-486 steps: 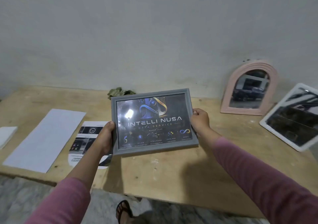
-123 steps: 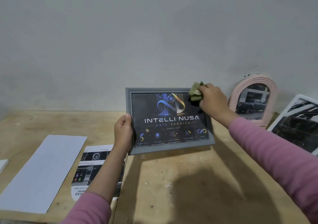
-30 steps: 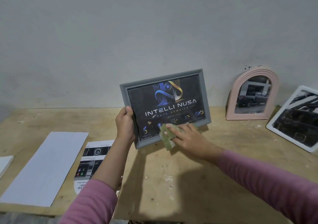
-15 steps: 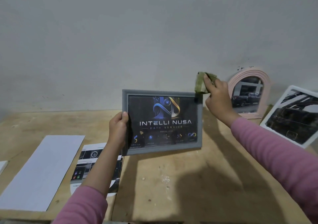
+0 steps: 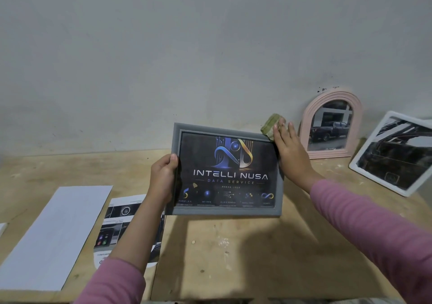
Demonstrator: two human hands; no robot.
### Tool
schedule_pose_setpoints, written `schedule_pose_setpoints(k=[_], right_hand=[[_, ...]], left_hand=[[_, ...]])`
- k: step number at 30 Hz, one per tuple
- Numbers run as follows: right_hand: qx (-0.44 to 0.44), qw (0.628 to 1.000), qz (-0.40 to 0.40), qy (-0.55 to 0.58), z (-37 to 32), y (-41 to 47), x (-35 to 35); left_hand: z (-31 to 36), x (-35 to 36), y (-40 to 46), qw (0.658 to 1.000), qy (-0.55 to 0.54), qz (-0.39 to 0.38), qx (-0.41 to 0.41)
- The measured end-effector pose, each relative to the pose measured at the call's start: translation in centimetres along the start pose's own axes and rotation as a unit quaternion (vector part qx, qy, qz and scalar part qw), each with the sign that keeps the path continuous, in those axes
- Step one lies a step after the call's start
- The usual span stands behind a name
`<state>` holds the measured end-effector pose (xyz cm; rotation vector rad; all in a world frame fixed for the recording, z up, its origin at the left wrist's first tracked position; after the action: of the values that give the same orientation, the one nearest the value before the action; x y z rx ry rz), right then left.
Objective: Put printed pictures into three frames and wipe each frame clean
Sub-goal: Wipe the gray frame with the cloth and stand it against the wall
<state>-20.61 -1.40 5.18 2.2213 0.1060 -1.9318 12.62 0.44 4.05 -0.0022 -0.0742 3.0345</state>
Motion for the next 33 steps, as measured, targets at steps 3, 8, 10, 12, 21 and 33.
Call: schedule_pose_setpoints(k=[3, 8, 10, 12, 21, 33], right_hand=[[0.012, 1.000, 0.003, 0.007, 0.3, -0.1, 0.3], [0.027, 0.999, -0.017, -0.008, 0.5, -0.1, 0.8], [0.029, 0.999, -0.031, -0.019, 0.7, 0.1, 1.2], [0.034, 0.998, -0.049, -0.037, 0.8, 0.4, 1.7], [-0.006, 0.980, -0.128, -0.154, -1.7, 0.2, 3.7], [0.003, 0.948, -0.271, 0.170, -4.0, 0.9, 6.5]], left_hand=[[-1.0, 0.2, 0.4, 1.000, -0.007, 0.001, -0.014], [-1.7, 0.7, 0.2, 0.997, -0.058, 0.024, -0.040], [-1.5, 1.1, -0.2, 0.995, -0.078, 0.038, -0.044], [-1.8, 1.2, -0.2, 0.994, -0.085, 0.048, -0.052], [-2.0, 0.2, -0.4, 0.981, -0.132, 0.133, -0.053], [-1.4, -3.5, -0.8, 0.969, -0.055, 0.239, -0.010]])
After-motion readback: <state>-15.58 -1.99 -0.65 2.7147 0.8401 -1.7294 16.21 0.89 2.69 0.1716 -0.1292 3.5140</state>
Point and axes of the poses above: each hand's wrist, its own y-axis towards the middle knuckle, its own x-axis out of the palm, z = x × y, the point moved 9 cm from there along y, towards the middle knuckle, and after that the axes turned 15 degrees about -z, right-handed, at the moved point
